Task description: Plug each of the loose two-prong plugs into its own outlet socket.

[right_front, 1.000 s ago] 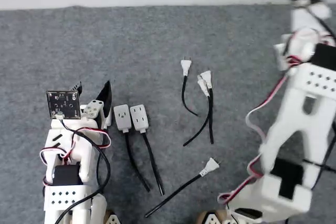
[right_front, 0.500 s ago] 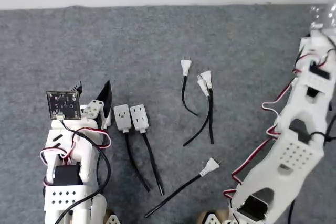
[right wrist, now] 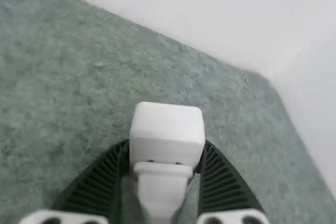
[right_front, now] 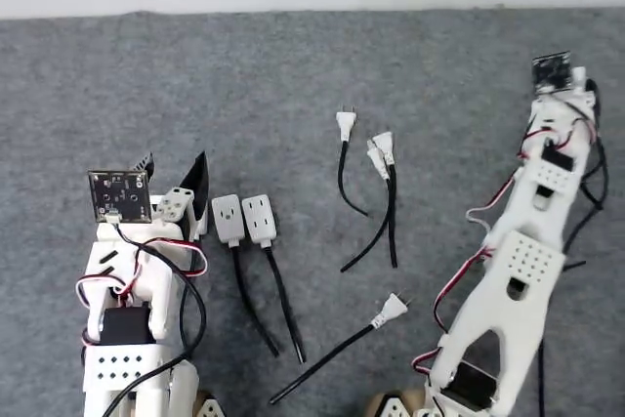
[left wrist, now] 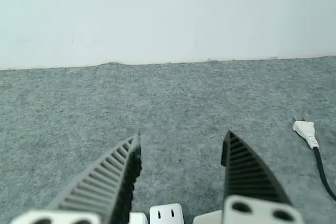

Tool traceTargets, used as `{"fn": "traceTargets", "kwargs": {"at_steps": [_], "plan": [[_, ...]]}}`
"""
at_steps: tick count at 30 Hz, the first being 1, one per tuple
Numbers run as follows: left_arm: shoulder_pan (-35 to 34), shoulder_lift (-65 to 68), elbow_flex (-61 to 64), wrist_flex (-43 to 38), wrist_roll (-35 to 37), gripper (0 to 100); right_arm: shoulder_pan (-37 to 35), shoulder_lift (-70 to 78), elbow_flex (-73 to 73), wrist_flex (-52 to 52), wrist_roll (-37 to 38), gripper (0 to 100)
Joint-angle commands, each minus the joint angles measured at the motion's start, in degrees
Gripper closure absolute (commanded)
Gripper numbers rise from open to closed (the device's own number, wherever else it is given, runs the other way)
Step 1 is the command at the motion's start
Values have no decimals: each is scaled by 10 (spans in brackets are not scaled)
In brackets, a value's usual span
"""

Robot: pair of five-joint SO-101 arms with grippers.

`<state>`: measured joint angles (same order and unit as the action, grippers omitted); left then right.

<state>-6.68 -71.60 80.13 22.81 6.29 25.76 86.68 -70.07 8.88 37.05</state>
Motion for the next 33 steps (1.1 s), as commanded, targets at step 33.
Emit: {"fn": "traceTargets", "kwargs": {"at_steps": [33], "plan": [[3, -6, -6, -18, 4, 754, -93, -362, -262, 941, -62, 634]]}}
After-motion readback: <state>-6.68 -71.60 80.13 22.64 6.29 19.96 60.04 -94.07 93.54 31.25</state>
